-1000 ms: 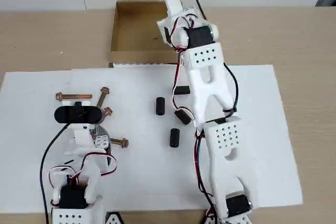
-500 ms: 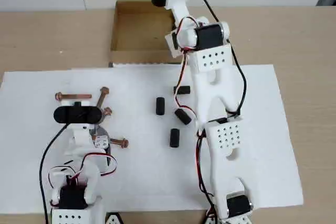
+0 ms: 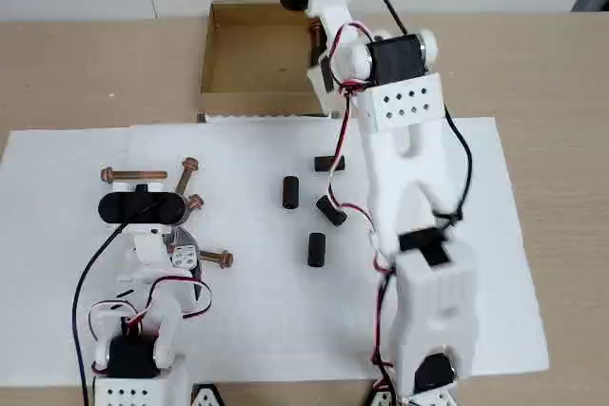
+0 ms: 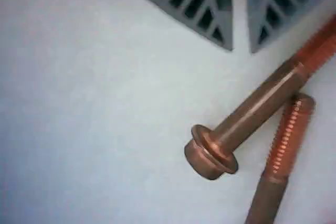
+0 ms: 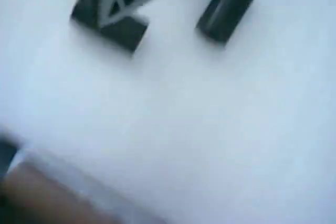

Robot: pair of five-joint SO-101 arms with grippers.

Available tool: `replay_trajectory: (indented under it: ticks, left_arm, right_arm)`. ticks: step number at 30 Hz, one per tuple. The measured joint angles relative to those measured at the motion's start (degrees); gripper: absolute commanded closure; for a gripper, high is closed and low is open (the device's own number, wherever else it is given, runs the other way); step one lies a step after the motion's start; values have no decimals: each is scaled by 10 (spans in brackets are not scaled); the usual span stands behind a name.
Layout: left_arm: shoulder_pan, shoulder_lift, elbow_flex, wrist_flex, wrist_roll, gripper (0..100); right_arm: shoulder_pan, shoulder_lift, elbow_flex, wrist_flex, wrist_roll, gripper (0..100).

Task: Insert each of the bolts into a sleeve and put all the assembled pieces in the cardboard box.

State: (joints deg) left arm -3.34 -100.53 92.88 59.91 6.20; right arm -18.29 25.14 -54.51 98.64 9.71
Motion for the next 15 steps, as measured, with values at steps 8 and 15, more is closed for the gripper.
replay_trajectory:
  ticks: [8, 15]
  left_arm:
    - [0, 0, 0, 0, 0, 994]
    - [-3, 0, 0, 0, 0, 994]
  right_arm:
    - [-4, -105, 274, 0, 18, 842]
    - [-36, -108, 387, -9, 62, 842]
